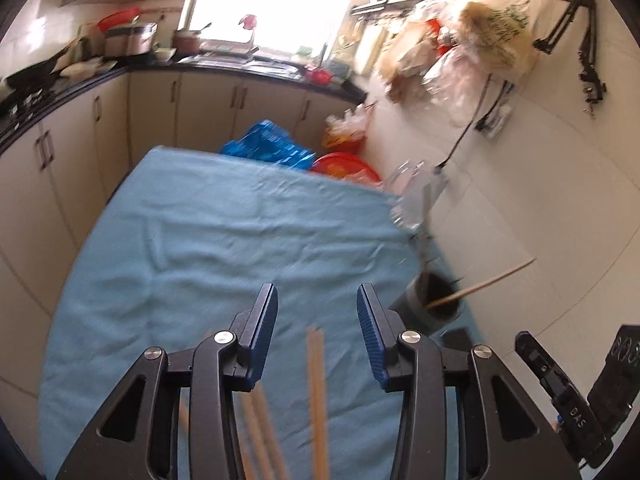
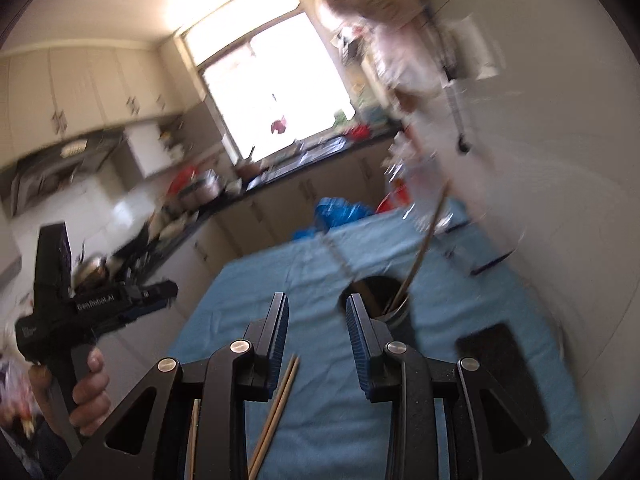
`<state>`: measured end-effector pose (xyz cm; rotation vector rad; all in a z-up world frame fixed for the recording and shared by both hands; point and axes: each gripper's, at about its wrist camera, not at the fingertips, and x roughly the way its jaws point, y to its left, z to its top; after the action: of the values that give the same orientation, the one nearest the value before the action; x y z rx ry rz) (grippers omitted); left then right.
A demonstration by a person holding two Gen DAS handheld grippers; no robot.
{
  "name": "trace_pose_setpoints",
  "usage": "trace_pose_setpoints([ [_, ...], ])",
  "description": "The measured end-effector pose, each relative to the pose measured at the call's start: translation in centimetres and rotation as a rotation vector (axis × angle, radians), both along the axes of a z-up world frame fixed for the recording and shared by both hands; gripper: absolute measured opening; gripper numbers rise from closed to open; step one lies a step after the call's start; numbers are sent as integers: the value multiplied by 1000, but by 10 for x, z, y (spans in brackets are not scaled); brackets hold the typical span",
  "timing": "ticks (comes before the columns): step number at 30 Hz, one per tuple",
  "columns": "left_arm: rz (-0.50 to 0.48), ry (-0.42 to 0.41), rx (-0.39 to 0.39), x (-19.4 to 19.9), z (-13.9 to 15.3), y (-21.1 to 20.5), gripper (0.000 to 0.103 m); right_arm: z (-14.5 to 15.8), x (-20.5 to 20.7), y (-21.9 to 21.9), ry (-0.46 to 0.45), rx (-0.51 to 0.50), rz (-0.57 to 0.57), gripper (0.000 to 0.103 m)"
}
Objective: Organize utensils
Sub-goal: 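Close the left tool on another chopstick while the right tool grasps one too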
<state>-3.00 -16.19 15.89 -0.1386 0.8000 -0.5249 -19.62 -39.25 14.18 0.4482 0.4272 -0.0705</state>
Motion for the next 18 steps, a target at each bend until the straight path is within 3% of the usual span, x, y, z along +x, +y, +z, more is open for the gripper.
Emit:
trace_pose_setpoints([
  [6,68,139,51,-9,-64,58,40,-59,31,48,195,30,144,33],
  [11,127,234,54,-11,-102,101,40,-98,50,66,343,75,189,33],
  [18,143,290,75,-10,-130,121,40,-117,59,70,410,101,201,33],
])
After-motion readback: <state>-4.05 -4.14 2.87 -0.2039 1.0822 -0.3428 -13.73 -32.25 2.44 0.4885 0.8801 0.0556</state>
